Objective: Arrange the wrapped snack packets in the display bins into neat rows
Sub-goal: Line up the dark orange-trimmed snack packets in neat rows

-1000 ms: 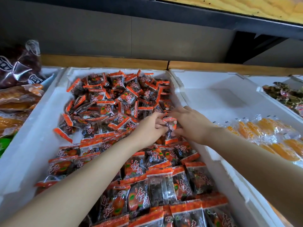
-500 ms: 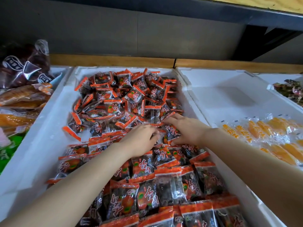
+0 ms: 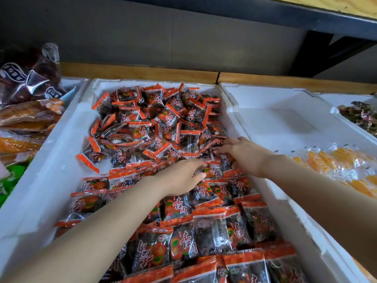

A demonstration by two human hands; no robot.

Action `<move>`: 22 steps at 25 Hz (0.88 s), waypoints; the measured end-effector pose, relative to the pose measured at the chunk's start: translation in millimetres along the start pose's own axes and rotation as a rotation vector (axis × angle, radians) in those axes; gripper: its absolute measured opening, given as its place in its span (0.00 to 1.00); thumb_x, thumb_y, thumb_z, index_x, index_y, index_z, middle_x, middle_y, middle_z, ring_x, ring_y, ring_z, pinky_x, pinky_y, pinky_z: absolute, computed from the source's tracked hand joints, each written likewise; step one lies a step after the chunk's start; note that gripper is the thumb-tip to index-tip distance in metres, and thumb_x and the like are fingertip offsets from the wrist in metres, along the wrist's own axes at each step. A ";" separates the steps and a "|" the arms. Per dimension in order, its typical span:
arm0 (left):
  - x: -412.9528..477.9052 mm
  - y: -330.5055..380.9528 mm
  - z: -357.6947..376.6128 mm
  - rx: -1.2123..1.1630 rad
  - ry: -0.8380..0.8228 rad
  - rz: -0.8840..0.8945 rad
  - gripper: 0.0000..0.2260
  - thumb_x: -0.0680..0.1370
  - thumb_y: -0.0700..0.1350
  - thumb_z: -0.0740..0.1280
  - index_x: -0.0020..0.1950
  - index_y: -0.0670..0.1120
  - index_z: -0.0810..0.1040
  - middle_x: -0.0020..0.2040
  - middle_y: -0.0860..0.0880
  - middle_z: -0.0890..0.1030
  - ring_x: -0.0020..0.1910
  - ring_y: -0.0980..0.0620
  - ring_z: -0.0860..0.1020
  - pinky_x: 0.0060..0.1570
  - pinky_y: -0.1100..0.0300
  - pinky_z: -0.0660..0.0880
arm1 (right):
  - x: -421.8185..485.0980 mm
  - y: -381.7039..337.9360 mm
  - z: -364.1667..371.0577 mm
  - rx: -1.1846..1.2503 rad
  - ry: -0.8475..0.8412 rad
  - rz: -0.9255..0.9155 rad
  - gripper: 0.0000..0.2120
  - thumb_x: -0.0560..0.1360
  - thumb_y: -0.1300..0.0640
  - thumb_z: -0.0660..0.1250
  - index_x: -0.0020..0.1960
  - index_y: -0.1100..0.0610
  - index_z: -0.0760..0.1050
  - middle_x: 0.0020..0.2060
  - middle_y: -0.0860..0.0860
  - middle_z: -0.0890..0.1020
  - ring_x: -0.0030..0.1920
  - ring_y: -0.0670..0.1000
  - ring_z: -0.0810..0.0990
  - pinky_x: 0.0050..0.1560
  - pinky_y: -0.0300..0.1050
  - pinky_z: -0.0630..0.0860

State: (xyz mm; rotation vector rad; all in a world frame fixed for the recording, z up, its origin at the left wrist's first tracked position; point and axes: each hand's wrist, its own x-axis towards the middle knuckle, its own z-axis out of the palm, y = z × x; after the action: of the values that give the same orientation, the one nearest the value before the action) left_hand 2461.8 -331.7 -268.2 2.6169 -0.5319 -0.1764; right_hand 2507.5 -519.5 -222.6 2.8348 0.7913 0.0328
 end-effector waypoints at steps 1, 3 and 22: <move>0.7 2.0 0.0 -0.005 -0.007 0.005 0.20 0.83 0.50 0.55 0.75 0.48 0.62 0.75 0.50 0.64 0.72 0.51 0.64 0.68 0.58 0.61 | -1.1 -2.7 4.0 -0.044 -0.016 -0.013 0.30 0.75 0.70 0.59 0.74 0.54 0.59 0.73 0.54 0.61 0.73 0.57 0.60 0.71 0.48 0.59; 1.9 3.9 0.8 0.012 -0.021 0.020 0.21 0.84 0.51 0.53 0.76 0.49 0.61 0.77 0.50 0.60 0.75 0.52 0.59 0.70 0.58 0.57 | -4.6 -7.0 10.0 -0.006 -0.042 -0.004 0.32 0.76 0.71 0.56 0.76 0.56 0.52 0.76 0.55 0.54 0.75 0.54 0.54 0.74 0.46 0.55; 51.3 -28.0 -42.1 0.145 0.266 -0.174 0.33 0.77 0.51 0.66 0.78 0.52 0.54 0.77 0.47 0.58 0.76 0.44 0.54 0.73 0.45 0.50 | 58.5 -29.0 4.9 0.740 0.293 0.348 0.22 0.77 0.56 0.66 0.67 0.61 0.66 0.60 0.57 0.77 0.60 0.55 0.75 0.54 0.43 0.71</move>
State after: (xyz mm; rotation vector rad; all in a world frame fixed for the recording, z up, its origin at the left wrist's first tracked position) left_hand 2527.3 -311.7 -245.5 2.7682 -0.2325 0.1603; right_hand 2543.1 -466.0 -234.9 3.7080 0.3874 0.2618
